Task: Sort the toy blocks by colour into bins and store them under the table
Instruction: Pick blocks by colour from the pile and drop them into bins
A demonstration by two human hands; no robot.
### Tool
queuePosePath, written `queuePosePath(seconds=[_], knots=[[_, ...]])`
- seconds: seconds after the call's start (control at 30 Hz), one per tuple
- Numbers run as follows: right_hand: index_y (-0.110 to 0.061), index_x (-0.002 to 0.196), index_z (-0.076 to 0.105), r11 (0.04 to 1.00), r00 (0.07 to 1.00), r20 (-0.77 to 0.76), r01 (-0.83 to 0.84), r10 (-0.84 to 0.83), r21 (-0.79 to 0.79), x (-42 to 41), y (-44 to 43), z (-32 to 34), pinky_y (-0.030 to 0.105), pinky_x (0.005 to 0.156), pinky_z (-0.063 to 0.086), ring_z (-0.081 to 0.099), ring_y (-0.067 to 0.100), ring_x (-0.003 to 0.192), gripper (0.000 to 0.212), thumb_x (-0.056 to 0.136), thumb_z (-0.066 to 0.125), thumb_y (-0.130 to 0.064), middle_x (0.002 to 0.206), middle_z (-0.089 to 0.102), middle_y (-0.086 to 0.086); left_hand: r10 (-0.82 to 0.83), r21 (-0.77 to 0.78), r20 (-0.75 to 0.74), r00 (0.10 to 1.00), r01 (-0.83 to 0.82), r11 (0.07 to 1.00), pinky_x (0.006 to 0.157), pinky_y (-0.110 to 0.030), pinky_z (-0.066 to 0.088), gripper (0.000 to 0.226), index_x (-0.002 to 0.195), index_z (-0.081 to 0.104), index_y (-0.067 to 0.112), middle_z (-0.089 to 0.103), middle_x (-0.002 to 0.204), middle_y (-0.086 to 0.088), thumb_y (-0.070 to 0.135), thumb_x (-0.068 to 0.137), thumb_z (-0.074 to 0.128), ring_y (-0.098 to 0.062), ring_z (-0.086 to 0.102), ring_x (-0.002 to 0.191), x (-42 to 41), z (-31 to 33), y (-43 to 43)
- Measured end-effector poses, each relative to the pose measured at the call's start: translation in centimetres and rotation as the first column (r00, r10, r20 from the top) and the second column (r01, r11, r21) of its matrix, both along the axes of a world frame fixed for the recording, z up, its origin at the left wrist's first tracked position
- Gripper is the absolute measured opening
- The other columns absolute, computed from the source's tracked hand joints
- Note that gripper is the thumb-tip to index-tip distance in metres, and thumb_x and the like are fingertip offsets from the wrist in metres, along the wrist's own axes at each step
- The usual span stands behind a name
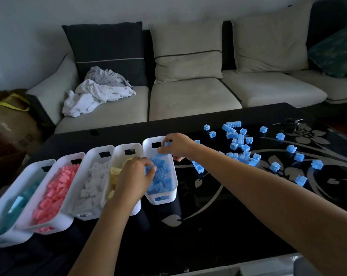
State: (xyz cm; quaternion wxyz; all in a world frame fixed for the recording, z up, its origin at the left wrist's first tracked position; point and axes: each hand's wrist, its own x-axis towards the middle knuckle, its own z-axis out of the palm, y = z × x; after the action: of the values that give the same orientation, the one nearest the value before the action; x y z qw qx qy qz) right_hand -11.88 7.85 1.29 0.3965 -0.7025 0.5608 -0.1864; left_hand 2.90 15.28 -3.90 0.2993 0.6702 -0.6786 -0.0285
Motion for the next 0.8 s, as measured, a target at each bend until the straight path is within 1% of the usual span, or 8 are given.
queuePosePath(seconds=[0.1,0.2,0.3,0.43,0.53,0.63,0.7,0.8], knots=[[-0.007,0.114,0.061,0.978,0.956,-0.287,-0.121,0.069,-0.168,0.8,-0.9,0.3,0.027,0.078,0.048,0.058,0.019,0.09,0.044,0.091,0.054,-0.044,0.103,0.062,0.009,-0.006,0.008,0.0,1.0,0.006,1.0,0.078,-0.026,0.047,0.02,0.102,0.07,0.016,0.067,0.101,0.0,0.028,0.09,0.059,-0.015,0.06,0.091,0.0,-0.1,-0.1],[-0.003,0.12,0.058,0.979,0.926,-0.368,-0.142,0.079,-0.147,1.6,-1.9,0.8,0.029,0.082,0.047,0.061,0.025,0.098,0.055,0.094,0.044,-0.049,0.111,0.062,0.013,-0.004,0.018,0.01,1.0,0.004,1.0,0.082,-0.031,0.048,0.022,0.1,0.07,0.016,0.068,0.099,0.0,0.032,0.09,0.057,-0.017,0.06,0.093,0.0,-0.2,-0.2],[-0.001,0.127,0.052,0.987,0.948,-0.298,-0.141,0.113,-0.076,1.7,-2.5,0.8,0.029,0.073,0.05,0.06,0.026,0.077,0.045,0.093,0.056,-0.03,0.096,0.06,0.015,0.005,0.03,0.054,0.999,-0.007,1.0,0.087,-0.036,0.049,0.025,0.104,0.069,0.016,0.069,0.102,-0.002,0.033,0.091,0.056,-0.02,0.059,0.098,-0.4,-0.3,-0.2],[-0.012,0.122,0.061,0.991,0.989,-0.122,-0.1,0.089,-0.091,1.2,-3.3,-0.2,0.034,0.091,0.054,0.063,0.022,0.101,0.043,0.082,0.062,0.004,0.117,0.061,0.008,0.01,0.022,0.079,0.997,-0.012,1.0,0.087,-0.035,0.049,0.026,0.107,0.068,0.017,0.069,0.103,-0.001,0.033,0.091,0.056,-0.019,0.058,0.1,-0.8,-0.5,-0.1],[-0.011,0.119,0.062,0.998,0.991,0.125,-0.053,0.055,-0.014,0.1,-3.4,-0.2,0.03,0.088,0.055,0.062,0.026,0.105,0.042,0.081,0.061,0.007,0.119,0.062,0.012,0.025,0.011,0.068,0.997,-0.026,1.0,0.086,-0.033,0.048,0.026,0.109,0.067,0.016,0.067,0.104,-0.002,0.031,0.091,0.057,-0.019,0.057,0.101,-0.8,-0.4,0.1],[-0.003,0.118,0.06,0.998,0.942,0.335,-0.029,0.008,0.056,-2.8,-3.1,0.7,0.027,0.083,0.056,0.065,0.03,0.102,0.033,0.086,0.057,0.007,0.115,0.063,0.02,0.014,-0.035,0.008,1.0,-0.013,0.999,0.087,-0.029,0.045,0.024,0.11,0.066,0.014,0.063,0.11,-0.003,0.024,0.09,0.059,-0.02,0.057,0.103,-1.2,0.2,0.5],[-0.006,0.113,0.063,0.999,0.941,0.336,0.034,-0.045,0.04,-5.6,-3.0,0.9,0.027,0.084,0.056,0.067,0.024,0.094,0.027,0.088,0.058,0.002,0.112,0.065,0.016,-0.039,-0.092,-0.01,0.999,0.038,0.995,0.088,-0.024,0.041,0.022,0.11,0.065,0.012,0.06,0.11,-0.003,0.019,0.089,0.059,-0.019,0.056,0.104,-2.0,0.7,0.9],[-0.012,0.106,0.066,0.993,0.976,0.193,0.111,-0.102,-0.033,-10.8,-2.6,-0.6,0.026,0.083,0.056,0.067,0.017,0.086,0.02,0.089,0.059,-0.003,0.105,0.068,0.007,-0.152,-0.132,-0.046,0.987,0.145,0.981,0.083,-0.013,0.034,0.02,0.108,0.065,0.012,0.058,0.11,0.001,0.014,0.088,0.06,-0.014,0.057,0.101,-4.3,1.3,1.4]])
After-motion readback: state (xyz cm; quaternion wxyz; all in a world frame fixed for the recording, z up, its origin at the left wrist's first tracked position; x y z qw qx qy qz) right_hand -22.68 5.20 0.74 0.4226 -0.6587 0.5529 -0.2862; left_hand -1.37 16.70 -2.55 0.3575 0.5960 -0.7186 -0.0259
